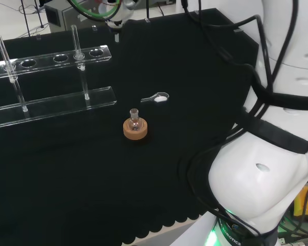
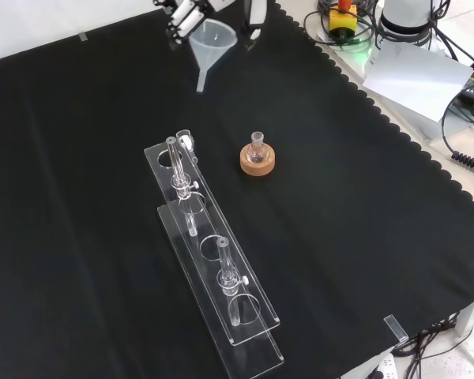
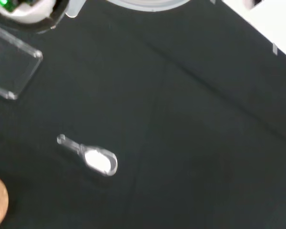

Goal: Place the funnel on the round-bottom flask.

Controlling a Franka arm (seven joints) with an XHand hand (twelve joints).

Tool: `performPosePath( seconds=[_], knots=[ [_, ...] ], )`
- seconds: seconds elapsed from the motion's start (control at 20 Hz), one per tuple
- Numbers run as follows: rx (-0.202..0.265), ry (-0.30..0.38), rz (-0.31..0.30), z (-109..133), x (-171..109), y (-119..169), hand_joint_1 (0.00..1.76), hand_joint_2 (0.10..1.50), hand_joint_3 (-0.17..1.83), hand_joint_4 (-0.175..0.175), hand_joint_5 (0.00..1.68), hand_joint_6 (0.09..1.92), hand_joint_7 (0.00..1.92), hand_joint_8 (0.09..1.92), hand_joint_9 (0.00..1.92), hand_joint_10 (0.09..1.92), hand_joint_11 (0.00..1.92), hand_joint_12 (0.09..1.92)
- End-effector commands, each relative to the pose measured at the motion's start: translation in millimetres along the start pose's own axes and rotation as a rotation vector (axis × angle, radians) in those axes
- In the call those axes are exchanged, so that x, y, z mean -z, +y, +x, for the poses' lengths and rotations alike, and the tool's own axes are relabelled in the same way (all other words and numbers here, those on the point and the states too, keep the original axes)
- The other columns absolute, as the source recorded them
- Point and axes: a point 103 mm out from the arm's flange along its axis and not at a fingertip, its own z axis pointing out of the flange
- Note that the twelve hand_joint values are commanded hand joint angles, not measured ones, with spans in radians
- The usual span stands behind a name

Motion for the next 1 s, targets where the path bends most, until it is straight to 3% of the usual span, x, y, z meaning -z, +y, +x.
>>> performPosePath(
  seconds=[0.05,0.65,1.0],
  knots=[
    [-0.023,-0.006,0.059,6,-19,-34,0.89,0.65,0.65,0.040,0.74,0.82,0.92,0.61,1.16,0.46,0.49,1.28],
    [0.024,-0.023,0.171,51,-79,-31,0.89,0.65,0.66,0.040,0.74,0.83,0.92,0.61,1.17,0.46,0.49,1.28],
    [0.041,-0.026,0.210,57,-95,-22,0.89,0.65,0.66,0.039,0.74,0.83,0.92,0.62,1.17,0.46,0.51,1.28]
  ],
)
